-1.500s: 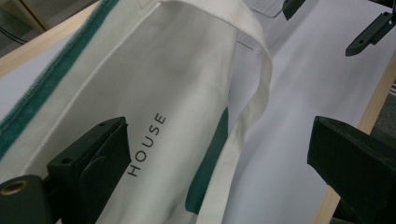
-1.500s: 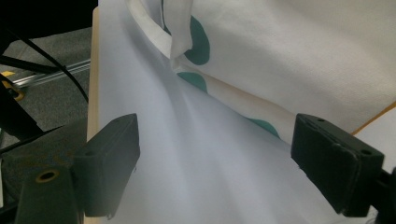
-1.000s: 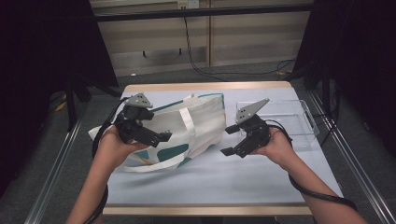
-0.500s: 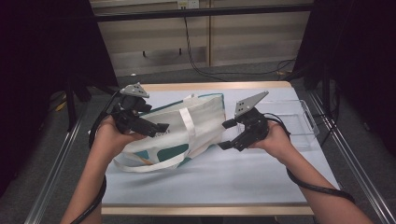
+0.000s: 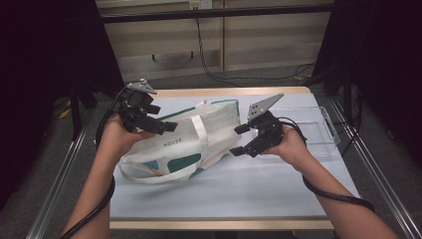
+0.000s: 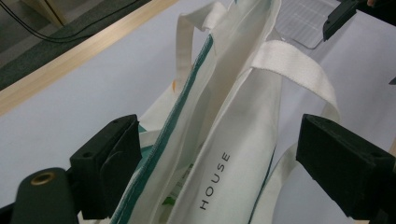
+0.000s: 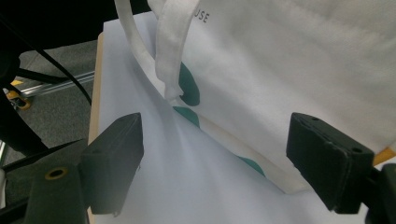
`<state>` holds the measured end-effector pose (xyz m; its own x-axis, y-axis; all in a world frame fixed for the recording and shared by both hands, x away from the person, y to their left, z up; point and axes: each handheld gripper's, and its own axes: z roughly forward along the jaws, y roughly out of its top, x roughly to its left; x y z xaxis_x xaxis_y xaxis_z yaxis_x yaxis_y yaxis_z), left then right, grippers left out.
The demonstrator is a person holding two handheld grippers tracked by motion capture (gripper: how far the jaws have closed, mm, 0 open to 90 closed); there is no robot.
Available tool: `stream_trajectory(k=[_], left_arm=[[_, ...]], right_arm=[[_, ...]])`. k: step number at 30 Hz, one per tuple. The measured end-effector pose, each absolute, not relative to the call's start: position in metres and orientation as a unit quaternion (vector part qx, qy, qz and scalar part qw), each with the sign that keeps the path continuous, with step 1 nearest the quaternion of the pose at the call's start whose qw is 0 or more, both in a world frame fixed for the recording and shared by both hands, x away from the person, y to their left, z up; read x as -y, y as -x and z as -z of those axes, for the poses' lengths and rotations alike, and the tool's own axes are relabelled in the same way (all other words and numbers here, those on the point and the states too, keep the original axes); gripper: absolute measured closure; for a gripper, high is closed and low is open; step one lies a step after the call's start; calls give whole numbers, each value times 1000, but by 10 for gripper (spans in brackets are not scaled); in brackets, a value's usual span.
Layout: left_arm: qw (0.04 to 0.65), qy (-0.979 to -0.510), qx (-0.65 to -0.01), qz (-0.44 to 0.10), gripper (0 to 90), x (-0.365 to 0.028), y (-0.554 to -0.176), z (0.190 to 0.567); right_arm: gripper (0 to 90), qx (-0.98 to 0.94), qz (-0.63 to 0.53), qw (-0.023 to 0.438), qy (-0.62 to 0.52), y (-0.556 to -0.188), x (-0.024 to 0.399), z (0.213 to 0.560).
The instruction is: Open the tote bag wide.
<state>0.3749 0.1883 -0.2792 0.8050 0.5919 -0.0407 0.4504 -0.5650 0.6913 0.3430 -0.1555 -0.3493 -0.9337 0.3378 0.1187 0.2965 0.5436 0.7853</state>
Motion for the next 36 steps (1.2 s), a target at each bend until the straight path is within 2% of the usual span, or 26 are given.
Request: stream_trajectory(k=[20, 36], left_arm=[[342, -887, -294, -99, 315, -185, -401, 278], [318, -900, -285, -83, 532, -180, -415, 281]], right_arm=[[195, -877, -446, 27, -176, -351, 153, 339], [197, -878, -446, 31, -172, -355, 147, 337]])
